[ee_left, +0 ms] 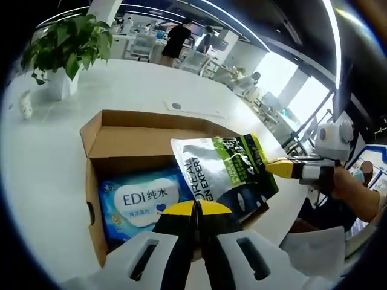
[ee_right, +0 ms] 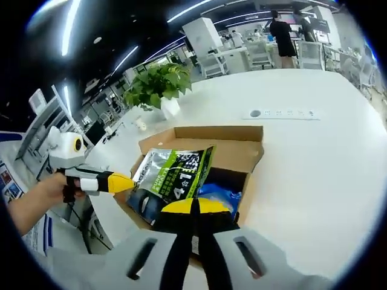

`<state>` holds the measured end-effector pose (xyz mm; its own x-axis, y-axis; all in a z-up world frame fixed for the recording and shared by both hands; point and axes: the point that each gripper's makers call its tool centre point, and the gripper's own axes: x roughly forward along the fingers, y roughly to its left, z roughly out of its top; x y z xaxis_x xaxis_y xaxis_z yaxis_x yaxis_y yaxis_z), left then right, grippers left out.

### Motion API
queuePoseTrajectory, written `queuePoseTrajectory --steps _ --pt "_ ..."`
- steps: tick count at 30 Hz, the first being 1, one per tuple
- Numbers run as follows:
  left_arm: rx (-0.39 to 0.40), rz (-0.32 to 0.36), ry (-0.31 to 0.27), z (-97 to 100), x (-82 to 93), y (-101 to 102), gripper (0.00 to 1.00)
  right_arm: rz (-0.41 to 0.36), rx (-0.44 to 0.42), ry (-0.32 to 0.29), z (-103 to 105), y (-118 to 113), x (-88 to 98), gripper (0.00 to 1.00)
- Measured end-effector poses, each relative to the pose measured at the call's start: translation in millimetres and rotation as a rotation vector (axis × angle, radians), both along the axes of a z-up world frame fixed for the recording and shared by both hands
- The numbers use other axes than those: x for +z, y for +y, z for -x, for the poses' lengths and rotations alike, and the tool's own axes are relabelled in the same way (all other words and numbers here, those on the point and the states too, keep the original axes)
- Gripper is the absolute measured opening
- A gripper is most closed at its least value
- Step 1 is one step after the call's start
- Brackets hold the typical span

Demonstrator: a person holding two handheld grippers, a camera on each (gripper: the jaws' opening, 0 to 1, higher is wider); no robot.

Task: Operate the shoe box by opening the lid, removing the specified soft item, and placing it in the target area until the item is outside and the box remains undamaged.

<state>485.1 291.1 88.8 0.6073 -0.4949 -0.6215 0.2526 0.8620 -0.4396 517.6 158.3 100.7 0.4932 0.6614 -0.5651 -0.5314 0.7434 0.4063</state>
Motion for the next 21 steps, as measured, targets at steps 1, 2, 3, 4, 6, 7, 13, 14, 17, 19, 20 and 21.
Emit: queuePoseTrajectory --steps 1,2,3,4,6,7,13,14,17,19,20,21 --pt "-0.005 -0.002 -0.002 0.3 2.1 -4 0.0 0.0 -0.005 0.002 0 -5 2.1 0.0" --pt "-0.008 -0.002 -0.004 0.0 4.4 -8 0.0 0.001 -0.006 0.001 0 -7 2.9 0.0" --pt "-0.009 0.001 -0.001 -0.1 7.0 -13 0.0 0.0 -0.012 0.001 0 -12 5.1 0.0" --pt "-0.011 0.002 -0.002 -0.4 8.7 -17 0.0 0.001 -0.016 0.001 0 -16 6.5 0.0" --pt "-0.017 0.0 0.002 -1.5 10.0 -27 0.0 0.001 -0.027 0.007 1 -25 9.1 0.0" --pt "-0.024 -0.002 0.004 -1.6 10.1 -32 0.0 0.003 -0.032 0.004 1 -30 10.7 0.0" --pt "-0.05 -0.001 0.002 -5.5 15.1 -63 0.0 0.012 -0.067 0.001 -2 -60 14.0 0.0" --pt "-0.055 0.003 0.002 -6.6 15.8 -70 0.0 0.015 -0.073 -0.001 -2 -66 14.0 0.0" --pt "-0.069 0.007 0.005 -9.2 16.3 -85 0.0 0.022 -0.089 0.004 -4 -81 13.6 0.0" --pt "-0.078 0.007 0.004 -9.8 16.9 -91 0.0 0.028 -0.095 0.004 -5 -87 13.2 0.0" --pt "-0.086 0.006 0.002 -11.6 17.4 -99 0.0 0.035 -0.101 0.004 -6 -95 12.4 0.0" --pt "-0.093 0.009 0.004 -12.2 17.3 -106 0.0 0.041 -0.108 0.006 -7 -101 11.7 0.0"
